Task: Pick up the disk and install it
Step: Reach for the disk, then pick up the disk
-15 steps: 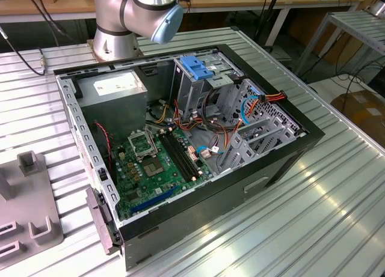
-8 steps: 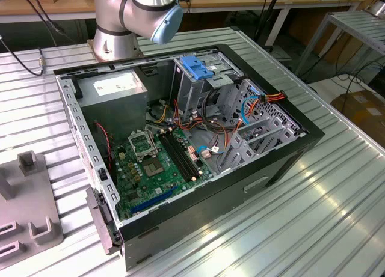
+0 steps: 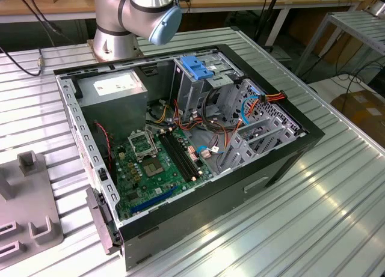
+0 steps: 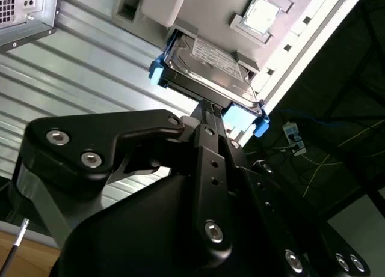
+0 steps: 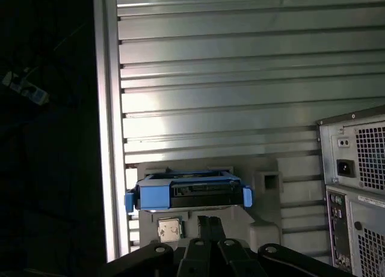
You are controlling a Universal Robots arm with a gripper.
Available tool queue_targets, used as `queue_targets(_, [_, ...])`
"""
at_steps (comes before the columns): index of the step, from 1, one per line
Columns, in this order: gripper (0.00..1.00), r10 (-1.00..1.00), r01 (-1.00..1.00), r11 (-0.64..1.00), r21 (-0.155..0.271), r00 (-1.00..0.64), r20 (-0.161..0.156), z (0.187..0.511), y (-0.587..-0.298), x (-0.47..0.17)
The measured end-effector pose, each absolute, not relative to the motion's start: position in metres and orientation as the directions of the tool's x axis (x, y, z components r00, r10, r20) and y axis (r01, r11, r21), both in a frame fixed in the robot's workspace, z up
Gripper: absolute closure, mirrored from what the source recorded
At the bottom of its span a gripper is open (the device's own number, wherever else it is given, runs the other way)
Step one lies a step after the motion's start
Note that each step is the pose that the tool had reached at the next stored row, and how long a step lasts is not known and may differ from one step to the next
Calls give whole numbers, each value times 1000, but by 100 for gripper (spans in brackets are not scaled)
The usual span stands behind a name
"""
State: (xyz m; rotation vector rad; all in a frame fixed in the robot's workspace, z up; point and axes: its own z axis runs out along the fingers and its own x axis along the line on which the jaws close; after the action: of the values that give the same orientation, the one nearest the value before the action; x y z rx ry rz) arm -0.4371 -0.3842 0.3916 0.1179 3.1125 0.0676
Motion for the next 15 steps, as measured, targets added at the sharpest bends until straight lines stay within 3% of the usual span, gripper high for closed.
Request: queue_targets(15, [90,76,75,996,44,-997,-24,391,-377,-468])
